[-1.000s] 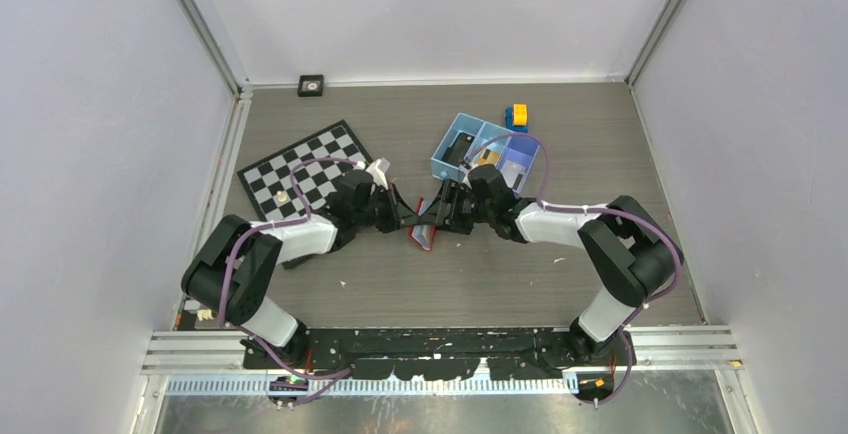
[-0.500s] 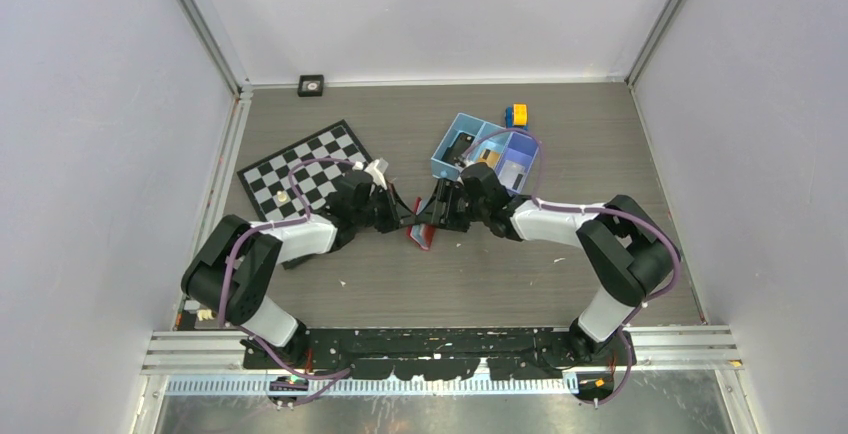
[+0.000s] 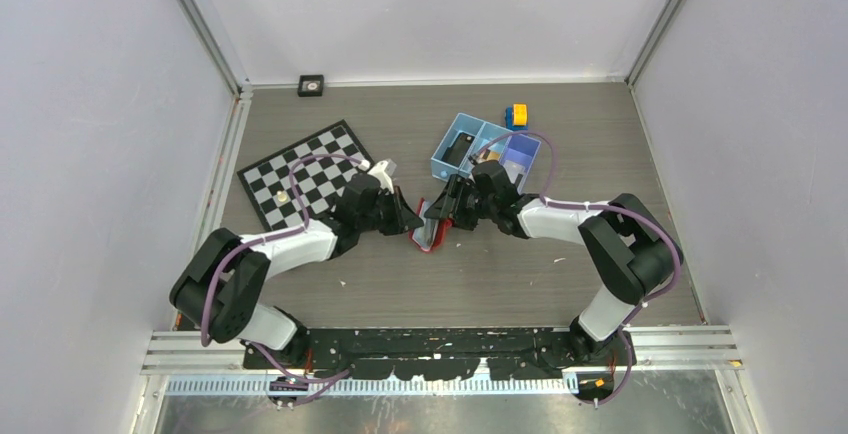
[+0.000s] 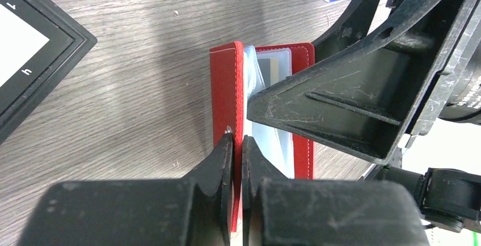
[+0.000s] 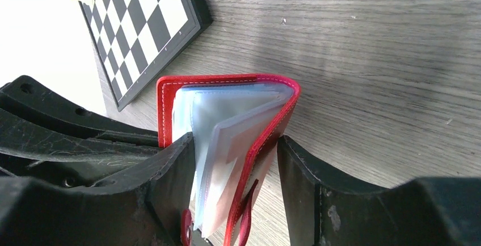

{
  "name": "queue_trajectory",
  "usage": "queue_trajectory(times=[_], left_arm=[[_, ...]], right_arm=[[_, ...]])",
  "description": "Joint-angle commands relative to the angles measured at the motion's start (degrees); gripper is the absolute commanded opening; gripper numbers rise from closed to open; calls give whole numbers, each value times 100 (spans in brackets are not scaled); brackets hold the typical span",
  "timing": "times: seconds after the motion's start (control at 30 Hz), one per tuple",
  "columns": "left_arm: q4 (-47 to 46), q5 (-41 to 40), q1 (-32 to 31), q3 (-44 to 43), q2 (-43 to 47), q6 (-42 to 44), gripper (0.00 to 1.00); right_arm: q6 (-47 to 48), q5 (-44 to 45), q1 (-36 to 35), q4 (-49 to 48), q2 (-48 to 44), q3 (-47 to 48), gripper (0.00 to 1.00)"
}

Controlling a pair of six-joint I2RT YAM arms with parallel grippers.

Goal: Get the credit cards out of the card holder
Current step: Remove the credit card from the card holder.

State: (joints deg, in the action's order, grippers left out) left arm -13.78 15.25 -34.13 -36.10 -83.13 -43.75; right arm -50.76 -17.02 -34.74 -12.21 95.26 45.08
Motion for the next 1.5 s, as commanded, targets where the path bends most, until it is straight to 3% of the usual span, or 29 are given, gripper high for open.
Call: queue_trajectory(times=[0.0, 0.23, 0.5, 1.03, 1.23, 1.47], left_arm=[[-94, -118, -116, -212, 247, 233, 0], [-68, -118, -145, -248, 216, 258, 0], [-46, -83, -148, -273, 226, 259, 19], [157, -141, -148, -369, 150, 257, 23], [232, -125, -151, -402, 142, 308, 14], [672, -224, -160, -649, -90, 411, 28]], right_arm=[[-61, 12, 21, -177, -35, 3, 58], [-47, -43, 25, -76, 128, 86, 47], [-5, 5, 24, 111, 164, 164, 33], [-15, -12, 24, 89, 128, 141, 32], [6, -4, 21, 109, 110, 138, 32], [21, -39, 25, 96, 76, 139, 32]])
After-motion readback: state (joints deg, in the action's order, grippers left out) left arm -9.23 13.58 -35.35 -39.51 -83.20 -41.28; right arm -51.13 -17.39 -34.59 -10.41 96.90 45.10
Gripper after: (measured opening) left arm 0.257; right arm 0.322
